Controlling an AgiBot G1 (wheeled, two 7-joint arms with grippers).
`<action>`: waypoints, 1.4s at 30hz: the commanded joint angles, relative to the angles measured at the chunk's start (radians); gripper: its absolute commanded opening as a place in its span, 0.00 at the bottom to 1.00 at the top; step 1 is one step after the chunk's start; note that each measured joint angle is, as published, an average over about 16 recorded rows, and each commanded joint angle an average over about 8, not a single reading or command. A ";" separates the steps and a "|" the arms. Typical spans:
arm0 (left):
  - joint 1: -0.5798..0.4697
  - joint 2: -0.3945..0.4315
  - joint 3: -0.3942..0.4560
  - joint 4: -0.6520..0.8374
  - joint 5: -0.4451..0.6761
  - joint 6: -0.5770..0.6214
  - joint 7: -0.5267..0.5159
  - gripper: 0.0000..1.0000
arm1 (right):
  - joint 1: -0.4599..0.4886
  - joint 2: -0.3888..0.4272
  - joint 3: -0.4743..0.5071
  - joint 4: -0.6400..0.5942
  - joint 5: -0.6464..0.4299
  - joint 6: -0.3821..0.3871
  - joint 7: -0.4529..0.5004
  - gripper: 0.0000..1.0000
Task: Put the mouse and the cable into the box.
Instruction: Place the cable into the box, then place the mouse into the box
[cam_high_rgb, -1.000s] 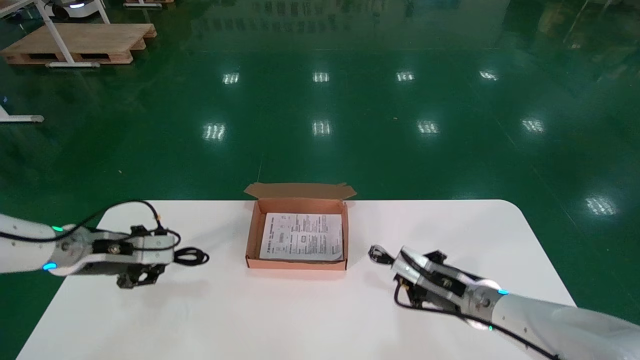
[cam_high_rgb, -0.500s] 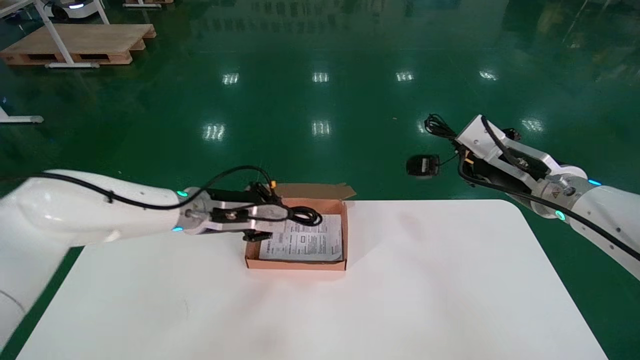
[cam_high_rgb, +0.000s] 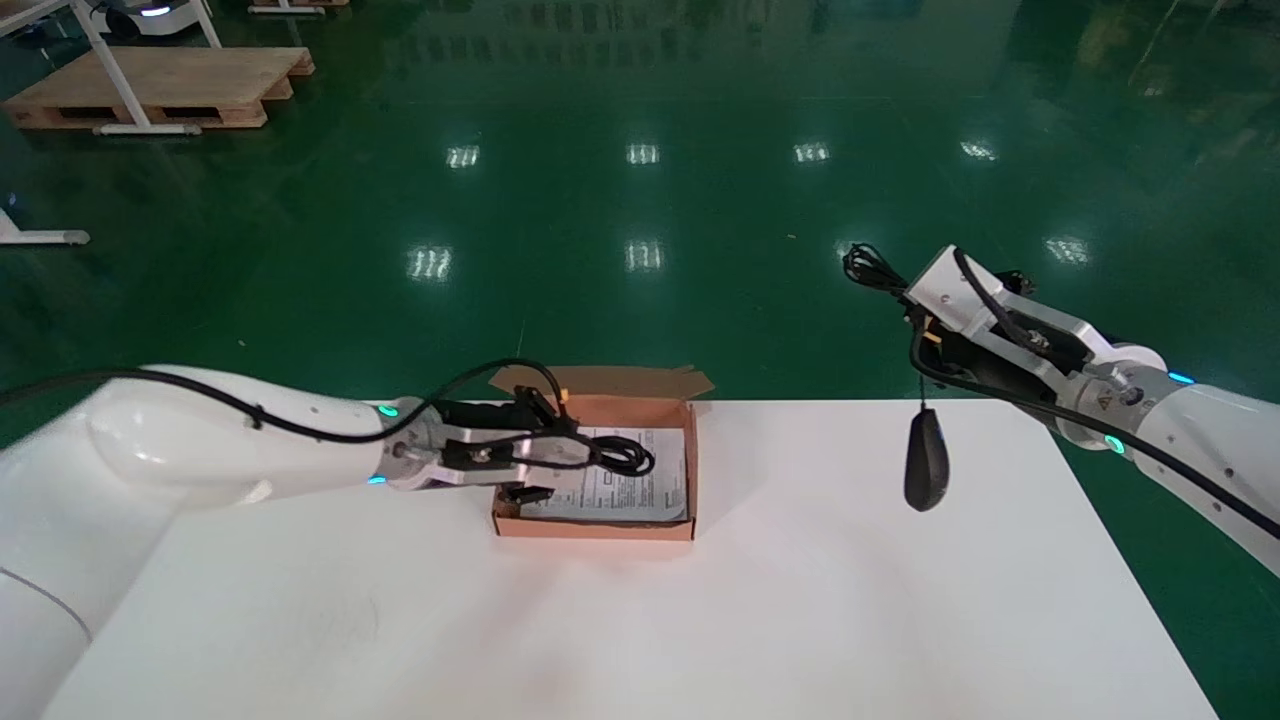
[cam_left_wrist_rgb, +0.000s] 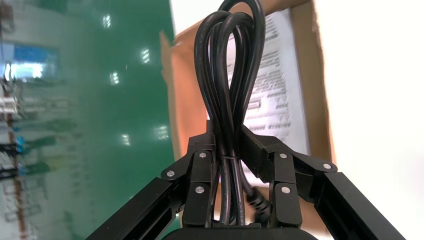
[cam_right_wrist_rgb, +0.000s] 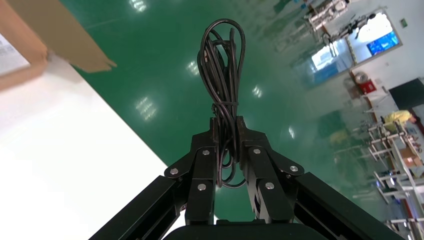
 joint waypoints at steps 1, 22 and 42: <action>0.005 0.015 0.006 -0.009 0.018 -0.026 0.019 0.00 | 0.000 0.000 0.000 0.000 0.000 0.000 0.000 0.00; 0.102 0.059 0.427 -0.054 0.120 -0.414 -0.043 0.78 | -0.001 0.000 0.000 0.001 0.000 -0.001 0.000 0.00; 0.099 0.057 0.425 -0.056 0.119 -0.411 -0.045 1.00 | 0.000 0.000 0.000 0.000 0.000 -0.001 0.000 0.00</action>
